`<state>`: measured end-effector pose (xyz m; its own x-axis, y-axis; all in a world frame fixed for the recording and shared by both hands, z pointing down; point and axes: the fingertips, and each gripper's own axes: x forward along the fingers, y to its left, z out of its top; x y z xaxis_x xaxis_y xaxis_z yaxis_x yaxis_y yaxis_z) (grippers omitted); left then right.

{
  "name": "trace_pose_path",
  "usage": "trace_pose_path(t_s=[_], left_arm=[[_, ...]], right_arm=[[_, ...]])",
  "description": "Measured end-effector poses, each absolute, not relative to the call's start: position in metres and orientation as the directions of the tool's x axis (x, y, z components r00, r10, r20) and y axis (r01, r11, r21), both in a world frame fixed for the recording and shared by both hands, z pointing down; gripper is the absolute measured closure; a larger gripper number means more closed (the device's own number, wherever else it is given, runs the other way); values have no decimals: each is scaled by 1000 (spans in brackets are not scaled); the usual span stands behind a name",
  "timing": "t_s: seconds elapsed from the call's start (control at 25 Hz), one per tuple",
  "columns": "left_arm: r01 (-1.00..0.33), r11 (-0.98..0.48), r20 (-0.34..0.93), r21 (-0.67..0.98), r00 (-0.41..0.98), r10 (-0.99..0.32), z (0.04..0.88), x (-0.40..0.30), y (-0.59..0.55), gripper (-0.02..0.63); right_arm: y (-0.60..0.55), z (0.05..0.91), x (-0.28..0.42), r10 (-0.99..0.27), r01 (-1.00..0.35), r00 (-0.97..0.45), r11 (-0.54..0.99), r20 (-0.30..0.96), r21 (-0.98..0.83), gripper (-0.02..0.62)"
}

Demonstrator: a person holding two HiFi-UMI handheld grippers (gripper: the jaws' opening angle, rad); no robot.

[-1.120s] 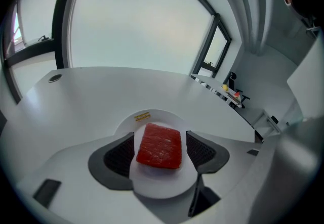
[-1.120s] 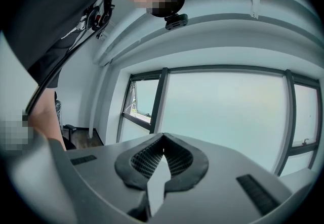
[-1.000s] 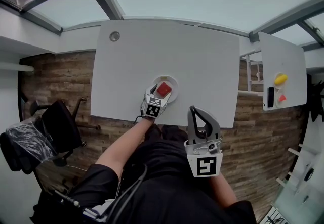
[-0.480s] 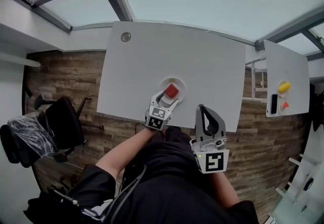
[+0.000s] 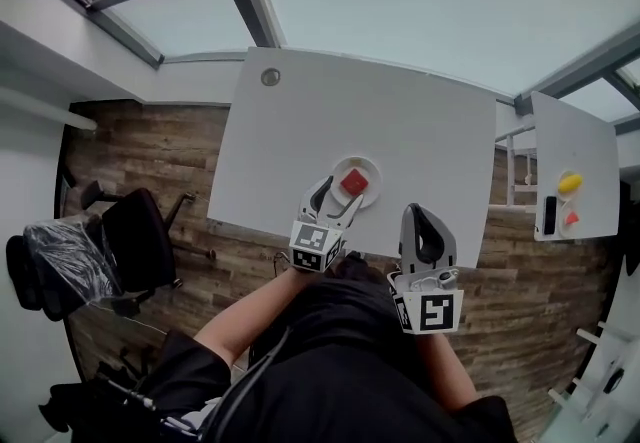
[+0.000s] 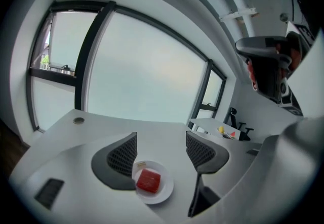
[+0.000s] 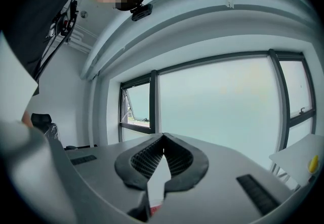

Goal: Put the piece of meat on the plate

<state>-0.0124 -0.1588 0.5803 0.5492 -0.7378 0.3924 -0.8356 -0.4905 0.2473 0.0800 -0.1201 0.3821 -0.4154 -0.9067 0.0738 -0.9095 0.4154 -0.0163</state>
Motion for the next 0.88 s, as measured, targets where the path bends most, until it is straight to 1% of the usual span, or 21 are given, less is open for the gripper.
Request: trace_pose_path(t_s=[0.16, 0.32, 0.44, 0.6, 0.68, 0.72, 0.88], left_arm=[[-827, -508, 319, 241, 562, -763, 544, -12, -153, 301], [-798, -511, 272, 321, 594, -757, 504, -6, -142, 301], [-789, -539, 216, 295, 605, -766, 477, 0, -137, 305], [-788, -574, 161, 223, 610, -776, 450, 2, -131, 433], [-800, -560, 140, 216, 593, -793, 440, -2, -129, 555], [-808, -552, 135, 206, 582, -802, 435, -4, -129, 601], [-814, -546, 151, 198, 576, -803, 430, -5, -129, 601]], right_arm=[[-121, 375, 76, -903, -905, -426, 425, 52, -13, 591], [-117, 373, 75, -907, -908, -419, 419, 45, -20, 591], [-116, 374, 73, -907, -909, -418, 417, 47, -27, 591], [-112, 373, 71, -908, -909, -417, 417, 39, -28, 591], [-111, 371, 71, -910, -910, -414, 413, 29, -29, 591], [-111, 370, 71, -910, -910, -413, 412, 27, -29, 591], [-109, 369, 73, -910, -910, -414, 414, 33, -25, 591]])
